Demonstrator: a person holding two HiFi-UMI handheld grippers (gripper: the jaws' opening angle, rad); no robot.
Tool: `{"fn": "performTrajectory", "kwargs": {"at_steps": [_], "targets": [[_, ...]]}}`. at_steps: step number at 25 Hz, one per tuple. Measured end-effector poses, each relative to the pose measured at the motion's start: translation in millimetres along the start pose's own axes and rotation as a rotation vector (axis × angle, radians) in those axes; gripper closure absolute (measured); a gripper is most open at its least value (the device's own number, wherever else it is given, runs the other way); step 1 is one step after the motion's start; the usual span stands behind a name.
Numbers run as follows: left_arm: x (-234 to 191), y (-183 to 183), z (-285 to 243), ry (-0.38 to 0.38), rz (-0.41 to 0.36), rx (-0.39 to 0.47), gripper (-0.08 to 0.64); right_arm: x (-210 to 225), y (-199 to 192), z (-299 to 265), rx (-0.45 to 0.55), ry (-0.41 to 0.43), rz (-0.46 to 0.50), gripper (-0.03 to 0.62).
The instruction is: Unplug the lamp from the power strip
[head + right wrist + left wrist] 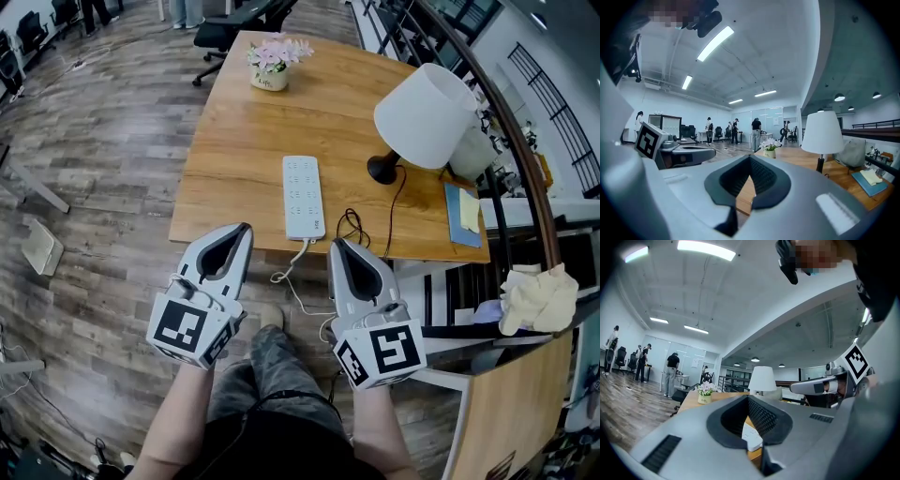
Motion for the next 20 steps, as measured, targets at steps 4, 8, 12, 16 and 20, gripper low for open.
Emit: {"fn": "performTrajectory", "kwargs": {"at_steps": [4,8,12,16,20], "targets": [[-1.0,8.2,11.7,0.010,-0.018,0.025,0.565,-4.1,5.9,8.3,0.014,-0.006,0.005,0.584],[1.5,12.1,21.8,0.015,-0.016,0.037,0.565,-7.6,9.9,16.4,0.028,-0.011,0.003,0.584],[7.3,14.1,29.7,0.010,-0.021,0.049,0.565,-11.8,13.1,23.6,0.040,-0.014,0.005,0.584],[12.7,17.0,36.0,0.013,-0.018,0.051,0.565,-15.9,14.8,30.2,0.047,-0.013,0.000,0.584],[15.8,19.7,42.6,0.032,-0.009,0.039,0.565,-20.1,15.8,36.1,0.051,-0.014,0.004,0.584]]}}
Point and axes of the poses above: the fingertips, and each gripper's own axes: z backward along the fingers, x to its right, y out of its top, the point moved 8 cm from there along z, backward along the fingers, and after that the axes turned 6 degrees about z, right-handed, at the moved point
